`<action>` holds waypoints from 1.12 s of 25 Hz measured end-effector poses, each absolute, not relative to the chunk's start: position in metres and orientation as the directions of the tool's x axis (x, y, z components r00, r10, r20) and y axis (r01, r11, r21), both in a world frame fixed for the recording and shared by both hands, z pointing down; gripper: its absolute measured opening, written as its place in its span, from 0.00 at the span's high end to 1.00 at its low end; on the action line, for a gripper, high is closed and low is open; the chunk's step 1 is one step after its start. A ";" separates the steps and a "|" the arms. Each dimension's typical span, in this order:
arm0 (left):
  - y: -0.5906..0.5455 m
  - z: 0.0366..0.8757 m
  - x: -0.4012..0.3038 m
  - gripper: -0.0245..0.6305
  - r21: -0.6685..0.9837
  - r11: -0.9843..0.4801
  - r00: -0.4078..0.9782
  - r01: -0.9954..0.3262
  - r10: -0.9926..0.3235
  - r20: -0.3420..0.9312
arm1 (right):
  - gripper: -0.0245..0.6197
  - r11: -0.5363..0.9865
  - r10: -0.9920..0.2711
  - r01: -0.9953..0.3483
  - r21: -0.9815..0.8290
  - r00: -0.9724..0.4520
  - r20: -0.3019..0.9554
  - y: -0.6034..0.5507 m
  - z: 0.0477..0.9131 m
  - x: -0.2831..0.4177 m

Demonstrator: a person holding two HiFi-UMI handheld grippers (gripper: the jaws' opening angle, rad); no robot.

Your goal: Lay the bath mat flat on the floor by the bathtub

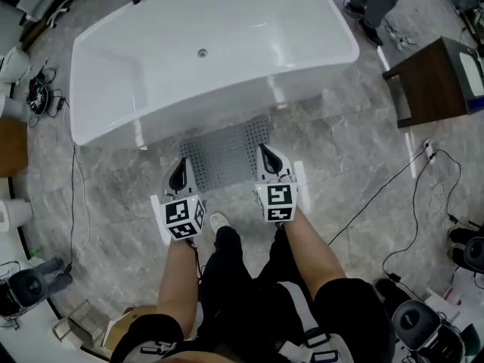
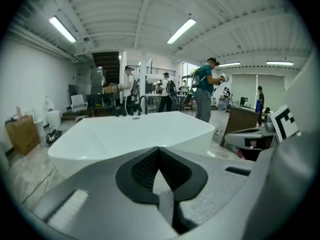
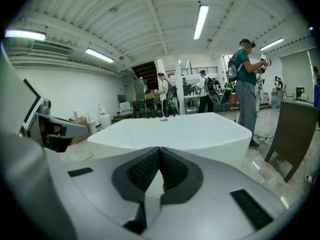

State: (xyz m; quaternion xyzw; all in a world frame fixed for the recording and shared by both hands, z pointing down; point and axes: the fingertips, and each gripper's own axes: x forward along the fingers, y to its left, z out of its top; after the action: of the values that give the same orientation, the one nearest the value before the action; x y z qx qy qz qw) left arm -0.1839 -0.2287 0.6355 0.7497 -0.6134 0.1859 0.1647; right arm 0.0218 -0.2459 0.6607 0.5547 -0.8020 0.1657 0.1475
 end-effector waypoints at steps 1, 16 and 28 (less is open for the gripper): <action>-0.226 0.611 -0.179 0.96 -0.006 -0.210 0.183 -0.978 -0.867 0.464 | 0.95 0.324 -0.852 -0.940 -0.109 -0.340 0.397 -0.244 0.633 0.022; -0.231 0.307 -0.130 0.96 0.045 -0.281 0.285 -0.959 -0.946 0.155 | 0.95 0.196 -0.980 -0.975 -0.104 -0.197 -0.004 -0.227 0.302 0.114; -0.193 0.260 -0.086 0.96 0.012 -0.373 0.373 -0.928 -0.925 0.073 | 0.95 0.191 -0.979 -0.977 -0.091 -0.183 -0.092 -0.179 0.256 0.129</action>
State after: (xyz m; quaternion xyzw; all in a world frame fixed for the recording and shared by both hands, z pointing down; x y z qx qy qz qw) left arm -0.0857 -0.1926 0.2599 0.8282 -0.5592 0.0272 0.0255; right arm 0.1287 -0.1787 0.2559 0.6359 -0.7690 0.0058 -0.0648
